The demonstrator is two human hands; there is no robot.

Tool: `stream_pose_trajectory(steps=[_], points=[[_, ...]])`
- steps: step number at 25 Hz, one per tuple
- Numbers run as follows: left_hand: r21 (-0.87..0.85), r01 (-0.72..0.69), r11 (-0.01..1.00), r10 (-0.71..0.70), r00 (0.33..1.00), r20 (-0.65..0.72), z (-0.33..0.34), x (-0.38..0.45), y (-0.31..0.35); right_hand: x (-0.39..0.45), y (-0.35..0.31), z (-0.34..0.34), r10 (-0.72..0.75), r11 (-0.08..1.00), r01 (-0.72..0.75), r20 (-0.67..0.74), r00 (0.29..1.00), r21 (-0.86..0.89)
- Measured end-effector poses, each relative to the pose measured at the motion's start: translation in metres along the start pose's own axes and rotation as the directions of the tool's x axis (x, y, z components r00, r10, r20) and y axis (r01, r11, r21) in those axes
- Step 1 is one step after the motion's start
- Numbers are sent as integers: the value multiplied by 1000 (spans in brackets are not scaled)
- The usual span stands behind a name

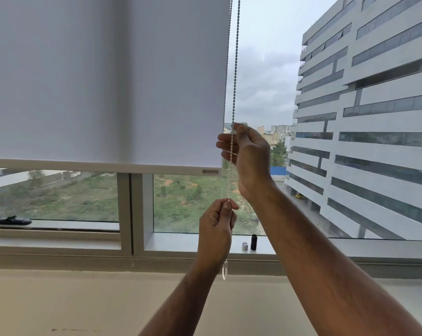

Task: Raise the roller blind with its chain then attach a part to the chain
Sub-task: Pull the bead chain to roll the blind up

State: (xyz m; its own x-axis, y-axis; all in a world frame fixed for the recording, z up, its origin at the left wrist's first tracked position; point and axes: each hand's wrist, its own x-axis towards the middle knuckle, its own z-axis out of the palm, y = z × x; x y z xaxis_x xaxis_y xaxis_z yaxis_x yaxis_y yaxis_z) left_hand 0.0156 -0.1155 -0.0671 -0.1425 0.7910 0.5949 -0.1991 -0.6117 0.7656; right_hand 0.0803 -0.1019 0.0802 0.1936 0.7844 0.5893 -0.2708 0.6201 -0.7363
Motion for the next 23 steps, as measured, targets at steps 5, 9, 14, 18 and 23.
stream_pose_trajectory(steps=[5,9,14,18,23], points=[[-21,33,999,-32,999,22,-2,-10,-9,1,3,6,-11,1000,11,-74,997,1],[-76,163,984,-157,985,74,-8,-16,-20,-20,16,1,-63,996,56,-104,993,-64],[-161,224,961,-219,975,45,-20,3,-14,-42,26,-13,-54,995,44,-112,992,-86],[-180,108,978,-104,994,34,-15,43,21,-62,37,-23,-41,993,28,-111,993,-116],[-237,58,970,-40,996,79,11,87,82,-90,61,-33,34,987,-51,-109,993,-151]])
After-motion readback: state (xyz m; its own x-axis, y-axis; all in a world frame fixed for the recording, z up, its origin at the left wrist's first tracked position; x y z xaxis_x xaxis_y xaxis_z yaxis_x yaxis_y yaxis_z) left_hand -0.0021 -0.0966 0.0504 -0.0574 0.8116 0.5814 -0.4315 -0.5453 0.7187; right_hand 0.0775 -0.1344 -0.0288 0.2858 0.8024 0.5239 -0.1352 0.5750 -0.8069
